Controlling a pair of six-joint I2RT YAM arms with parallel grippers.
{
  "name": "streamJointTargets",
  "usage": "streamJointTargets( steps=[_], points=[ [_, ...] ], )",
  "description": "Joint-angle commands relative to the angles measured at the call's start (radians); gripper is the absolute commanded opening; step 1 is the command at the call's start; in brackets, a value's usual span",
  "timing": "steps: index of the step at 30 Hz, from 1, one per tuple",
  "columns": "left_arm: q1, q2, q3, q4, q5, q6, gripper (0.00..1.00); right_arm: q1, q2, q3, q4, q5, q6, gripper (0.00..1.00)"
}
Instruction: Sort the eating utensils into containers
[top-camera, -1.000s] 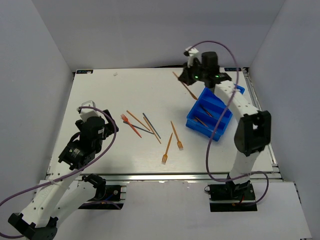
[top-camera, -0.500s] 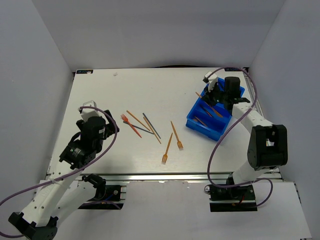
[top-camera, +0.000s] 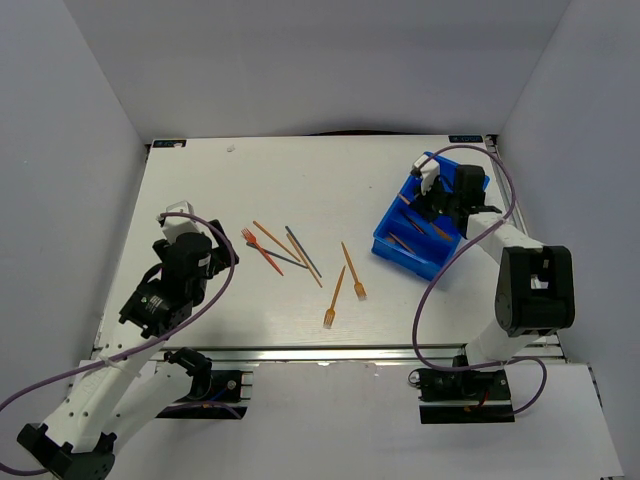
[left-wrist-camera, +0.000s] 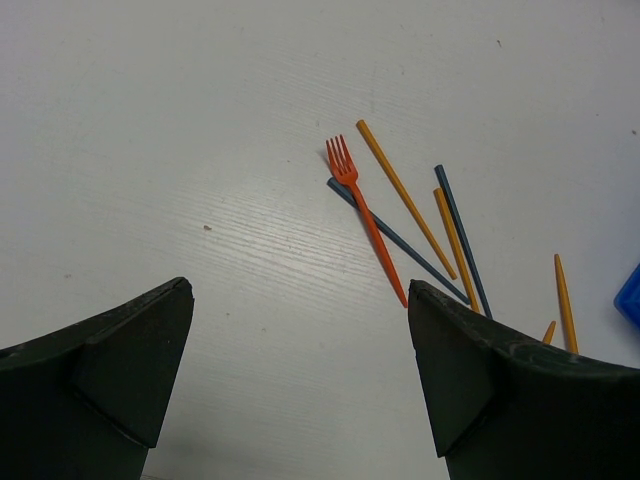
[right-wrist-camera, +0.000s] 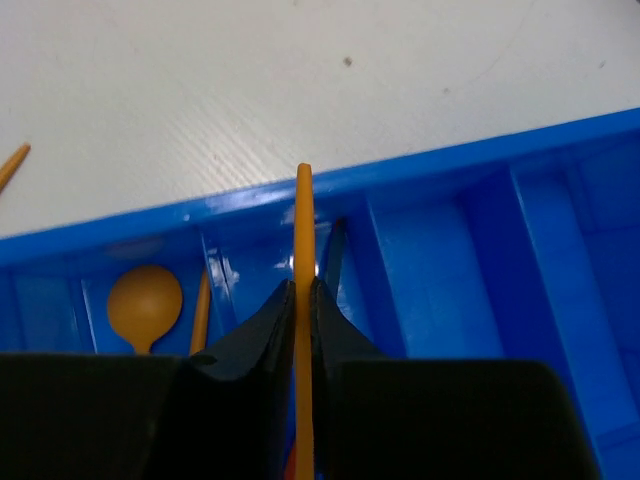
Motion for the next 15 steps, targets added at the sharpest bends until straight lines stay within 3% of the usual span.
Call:
streamJointTargets(
  steps=[1,5,6,7,8,9,13,15],
  points=[
    [-0.004,0.001,-0.003,0.008,-0.005,0.001,0.97,-0.009,-0.054,-0.034,0.036,-0.004,-0.016,0.15],
    [-0.005,-0.002,-0.003,0.008,-0.008,0.000,0.97,-0.011,-0.097,-0.039,0.034,0.002,0.003,0.35],
    [-0.005,-0.004,-0.005,0.008,-0.011,0.000,0.97,-0.009,-0.103,-0.036,0.030,0.002,0.003,0.53],
    [-0.005,-0.004,-0.003,0.006,-0.012,0.000,0.97,-0.011,-0.108,-0.031,0.027,-0.001,0.010,0.61],
    [-0.007,-0.004,-0.003,0.005,-0.013,-0.002,0.97,-0.011,-0.118,-0.020,0.019,-0.001,0.016,0.79],
    [-0.007,-0.005,-0.002,0.005,-0.014,-0.002,0.97,-0.011,-0.126,-0.014,0.010,-0.010,0.018,0.89],
    [-0.008,-0.005,-0.003,0.005,-0.019,-0.005,0.98,0.011,-0.203,0.018,0.027,0.014,0.160,0.89],
    [-0.008,-0.004,-0.003,0.005,-0.020,-0.004,0.98,0.110,-0.233,0.047,0.002,0.110,0.210,0.89]
  ],
)
